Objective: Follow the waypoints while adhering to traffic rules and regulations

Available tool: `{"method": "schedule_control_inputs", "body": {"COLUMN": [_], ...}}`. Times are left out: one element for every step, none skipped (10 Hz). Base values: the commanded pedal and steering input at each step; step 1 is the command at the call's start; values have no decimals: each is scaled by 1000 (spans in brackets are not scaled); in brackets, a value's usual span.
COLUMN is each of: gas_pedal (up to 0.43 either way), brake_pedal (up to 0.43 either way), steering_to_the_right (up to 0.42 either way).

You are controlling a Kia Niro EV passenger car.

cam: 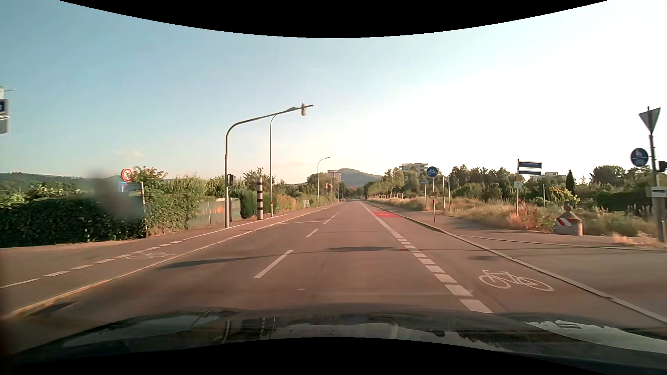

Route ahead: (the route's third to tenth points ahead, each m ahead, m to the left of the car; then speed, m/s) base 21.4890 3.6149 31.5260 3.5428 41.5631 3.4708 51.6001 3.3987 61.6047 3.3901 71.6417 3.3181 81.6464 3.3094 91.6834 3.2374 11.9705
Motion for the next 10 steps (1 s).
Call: {"method": "schedule_control_inputs", "body": {"gas_pedal": [118, 118, 118, 118, 118, 118, 118, 118, 118, 118], "brake_pedal": [0, 0, 0, 0, 0, 0, 0, 0, 0, 0], "steering_to_the_right": [-2, -2, -2, -2, -2, -2, -2, -2, -2, -2]}}
